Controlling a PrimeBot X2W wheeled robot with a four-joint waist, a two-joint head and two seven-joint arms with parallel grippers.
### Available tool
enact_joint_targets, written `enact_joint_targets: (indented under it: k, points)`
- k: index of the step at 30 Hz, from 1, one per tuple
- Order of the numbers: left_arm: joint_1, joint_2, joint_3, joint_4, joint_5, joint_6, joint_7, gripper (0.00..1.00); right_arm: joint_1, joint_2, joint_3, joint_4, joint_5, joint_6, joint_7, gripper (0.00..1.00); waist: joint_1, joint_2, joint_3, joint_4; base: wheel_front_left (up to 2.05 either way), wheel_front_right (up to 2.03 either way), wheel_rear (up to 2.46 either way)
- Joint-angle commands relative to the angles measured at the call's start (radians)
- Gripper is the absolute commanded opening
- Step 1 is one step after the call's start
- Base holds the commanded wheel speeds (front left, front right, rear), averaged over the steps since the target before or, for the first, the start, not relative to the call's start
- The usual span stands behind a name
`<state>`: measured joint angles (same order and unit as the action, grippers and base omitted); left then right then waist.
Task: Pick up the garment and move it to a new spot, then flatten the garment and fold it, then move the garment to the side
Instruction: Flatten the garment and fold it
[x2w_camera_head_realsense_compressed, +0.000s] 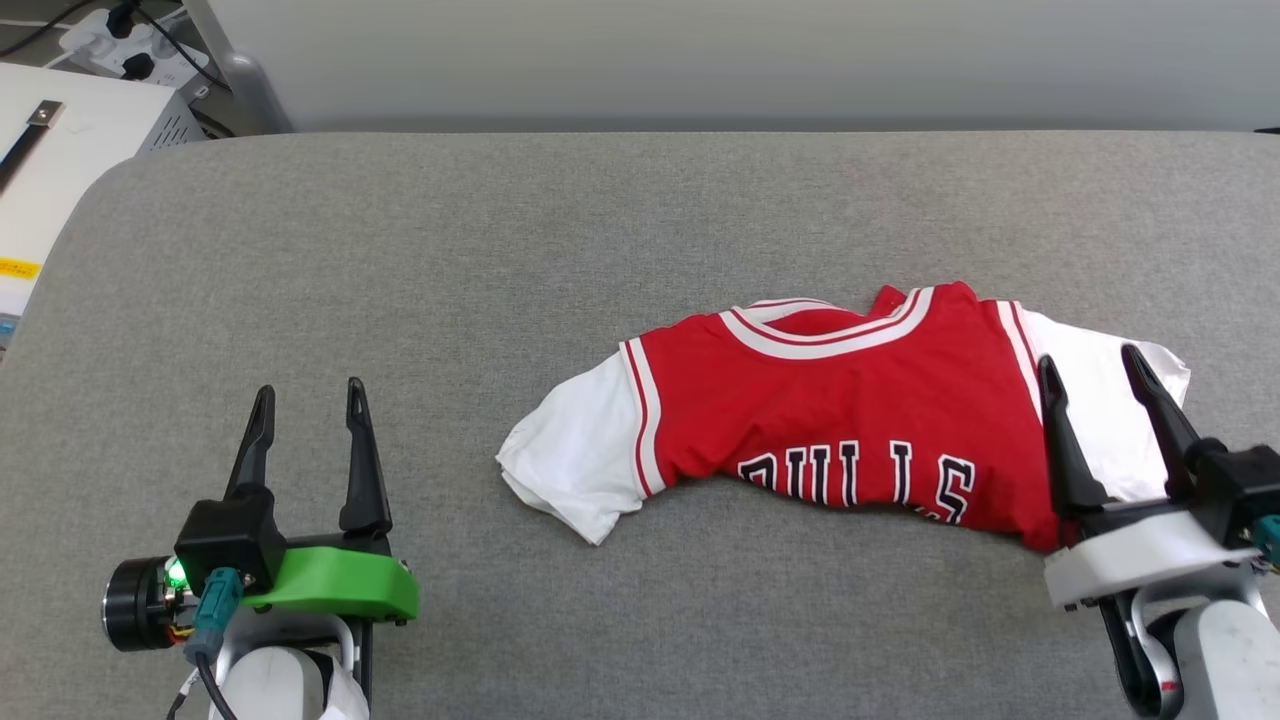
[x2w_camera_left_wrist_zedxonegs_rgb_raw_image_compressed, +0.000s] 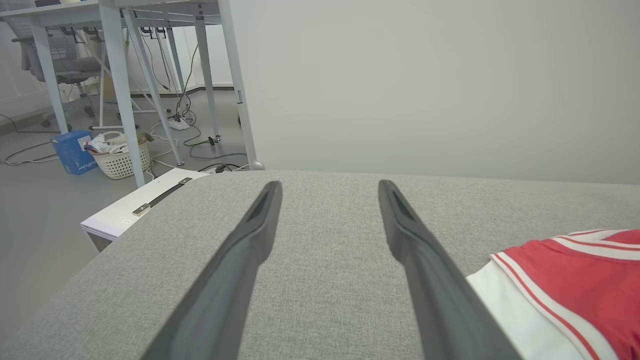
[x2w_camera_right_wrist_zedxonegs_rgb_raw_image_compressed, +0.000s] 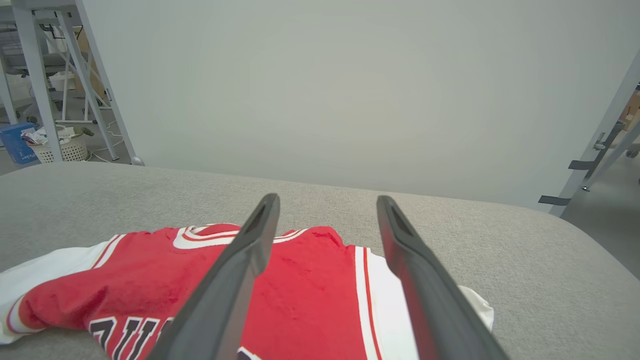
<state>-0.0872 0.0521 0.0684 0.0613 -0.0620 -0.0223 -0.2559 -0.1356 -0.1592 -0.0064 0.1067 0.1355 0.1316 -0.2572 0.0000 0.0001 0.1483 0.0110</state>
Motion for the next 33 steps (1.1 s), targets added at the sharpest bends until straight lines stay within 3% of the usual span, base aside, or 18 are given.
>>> enact_joint_targets:
  k: [1,5,8,14,17,24,28,33]
  points:
    - [0.007,-0.002,0.004,0.001,0.007,-0.004,-0.006,1.00,0.025,0.013,-0.019,-0.016,-0.015,-0.001,-0.004,1.00,0.0000,-0.0001,0.001,-0.002,0.00,0.00,0.00]
    - [-0.009,0.000,0.011,0.004,0.007,-0.018,-0.006,1.00,0.059,0.041,-0.054,-0.045,-0.026,-0.001,-0.004,1.00,0.0000,-0.0001,0.003,-0.011,0.00,0.00,0.00]
    - [-0.044,0.015,0.002,0.023,-0.003,-0.052,-0.006,1.00,0.069,0.047,-0.063,-0.059,-0.041,-0.001,-0.004,1.00,0.0000,-0.0001,0.005,-0.014,0.00,0.00,0.00]
    - [-0.193,0.122,-0.105,0.125,-0.028,-0.103,0.043,1.00,0.063,0.038,-0.060,-0.076,-0.068,-0.001,-0.004,1.00,0.0000,-0.0001,0.012,-0.012,0.00,0.00,0.00]
    - [-0.287,0.194,-0.201,0.149,-0.079,-0.107,0.150,1.00,0.052,0.031,-0.058,-0.083,-0.076,-0.001,-0.004,1.00,0.0000,-0.0001,0.018,-0.013,0.00,0.00,0.00]
    - [-0.474,0.380,-0.459,0.115,-0.351,-0.108,0.506,1.00,0.034,0.030,-0.065,-0.096,-0.086,-0.001,-0.004,1.00,0.0000,-0.0001,0.045,-0.019,0.00,0.00,0.00]
    - [-0.552,0.465,-0.591,0.091,-0.498,-0.108,0.716,1.00,0.023,0.030,-0.056,-0.092,-0.090,-0.001,-0.004,1.00,0.0000,-0.0001,0.064,-0.032,0.00,0.00,0.00]
    - [-0.621,0.528,-0.732,0.074,-0.608,-0.108,0.879,1.00,0.007,0.027,-0.046,-0.092,-0.096,-0.001,-0.005,1.00,0.0000,-0.0001,0.092,-0.052,0.00,0.00,0.00]
